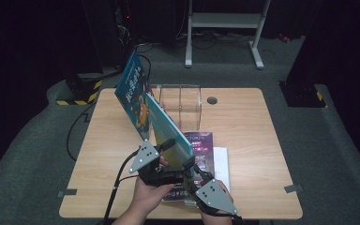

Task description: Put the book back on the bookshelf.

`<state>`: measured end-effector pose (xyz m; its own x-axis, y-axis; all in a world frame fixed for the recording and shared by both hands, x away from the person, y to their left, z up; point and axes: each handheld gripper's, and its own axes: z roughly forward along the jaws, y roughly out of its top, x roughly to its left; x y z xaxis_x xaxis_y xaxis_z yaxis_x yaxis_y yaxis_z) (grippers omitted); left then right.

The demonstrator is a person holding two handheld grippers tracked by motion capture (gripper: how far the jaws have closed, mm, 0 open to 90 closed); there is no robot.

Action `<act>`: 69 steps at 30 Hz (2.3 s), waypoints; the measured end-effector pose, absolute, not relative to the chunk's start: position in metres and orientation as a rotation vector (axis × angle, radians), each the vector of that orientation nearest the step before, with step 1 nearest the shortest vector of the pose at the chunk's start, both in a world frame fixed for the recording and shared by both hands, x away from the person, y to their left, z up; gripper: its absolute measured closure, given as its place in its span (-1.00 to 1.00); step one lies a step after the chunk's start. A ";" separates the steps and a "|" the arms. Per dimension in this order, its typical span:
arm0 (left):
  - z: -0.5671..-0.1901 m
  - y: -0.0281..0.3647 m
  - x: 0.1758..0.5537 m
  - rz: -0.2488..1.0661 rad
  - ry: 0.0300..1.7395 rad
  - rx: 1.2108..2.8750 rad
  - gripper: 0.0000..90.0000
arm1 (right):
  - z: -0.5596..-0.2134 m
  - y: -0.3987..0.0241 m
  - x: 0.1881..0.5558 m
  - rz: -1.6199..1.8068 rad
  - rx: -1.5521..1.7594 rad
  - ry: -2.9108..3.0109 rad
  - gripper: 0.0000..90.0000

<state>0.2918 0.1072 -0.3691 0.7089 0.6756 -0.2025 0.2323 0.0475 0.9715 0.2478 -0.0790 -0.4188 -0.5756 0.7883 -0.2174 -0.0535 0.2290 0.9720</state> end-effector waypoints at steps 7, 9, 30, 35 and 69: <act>-0.373 0.116 0.287 0.407 0.779 1.537 -0.77 | -0.421 -0.075 0.248 1.504 0.673 1.798 0.59; -0.374 0.118 0.286 0.409 0.778 1.541 -0.78 | -0.422 -0.074 0.248 1.524 0.672 1.805 0.59; -0.385 0.134 0.280 0.412 0.796 1.573 -0.77 | -0.439 -0.047 0.245 1.531 0.624 1.883 0.38; -0.386 0.139 0.279 0.415 0.801 1.570 -0.77 | -0.441 -0.042 0.245 1.547 0.616 1.896 0.36; -0.392 0.172 0.277 0.483 0.846 1.555 -0.69 | -0.445 -0.007 0.249 1.600 0.591 1.960 0.27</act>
